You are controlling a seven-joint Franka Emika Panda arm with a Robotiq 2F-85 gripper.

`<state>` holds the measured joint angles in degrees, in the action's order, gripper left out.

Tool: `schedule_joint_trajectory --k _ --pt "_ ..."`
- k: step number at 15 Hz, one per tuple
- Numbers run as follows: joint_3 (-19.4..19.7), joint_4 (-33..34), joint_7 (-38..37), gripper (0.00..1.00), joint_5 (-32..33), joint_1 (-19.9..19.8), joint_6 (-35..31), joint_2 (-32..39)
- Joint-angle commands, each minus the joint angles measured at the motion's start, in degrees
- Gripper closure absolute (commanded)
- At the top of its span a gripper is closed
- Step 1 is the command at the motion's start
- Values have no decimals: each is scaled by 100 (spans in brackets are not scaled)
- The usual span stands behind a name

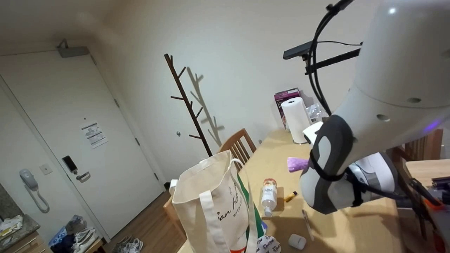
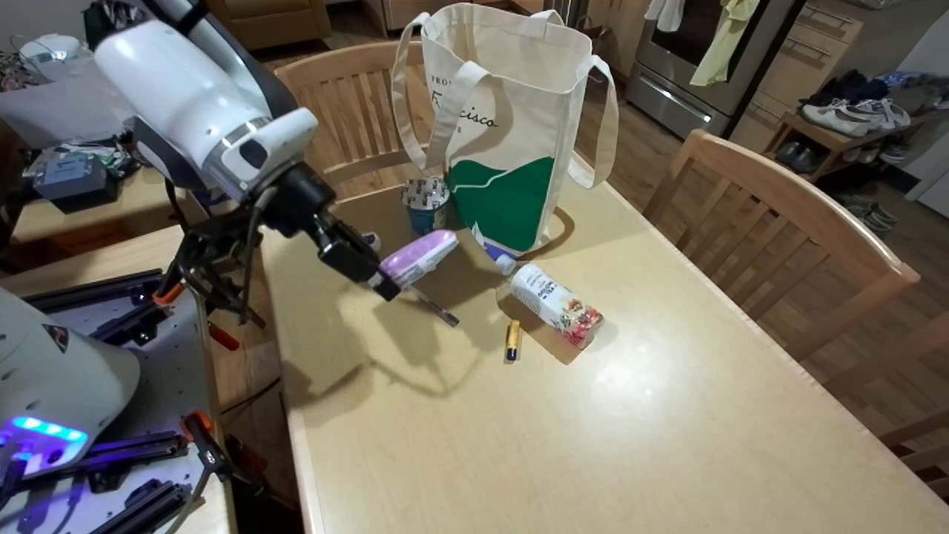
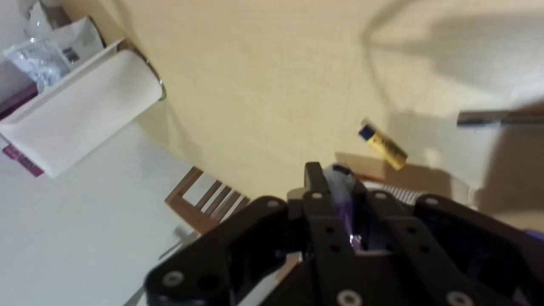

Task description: Put the purple packet in the bag

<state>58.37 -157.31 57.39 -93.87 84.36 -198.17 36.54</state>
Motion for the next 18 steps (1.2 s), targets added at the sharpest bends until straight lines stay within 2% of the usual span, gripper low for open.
schedule_joint_trajectory --k 1,2,3,5,7,8,9,13,15,17,18 --pt "1454 -217 34 97 235 1555 -2 534" --pt "1749 -306 -53 97 231 2006 -4 725" --pt "1317 -69 54 89 158 1275 -6 246" --pt "1697 -156 52 89 159 1852 -6 428" --pt "1718 -198 42 89 159 1986 -1 565" --pt "1981 -199 -9 97 317 2306 -1 759" --pt "2232 -183 92 97 422 2549 -1 1097" --pt "3465 -143 436 97 1195 3408 -14 1438" --pt "3918 1 486 97 1658 3555 -15 1626" --pt "4200 305 490 97 2191 3351 -14 1626" --pt "4344 499 76 97 2987 3188 186 1767"
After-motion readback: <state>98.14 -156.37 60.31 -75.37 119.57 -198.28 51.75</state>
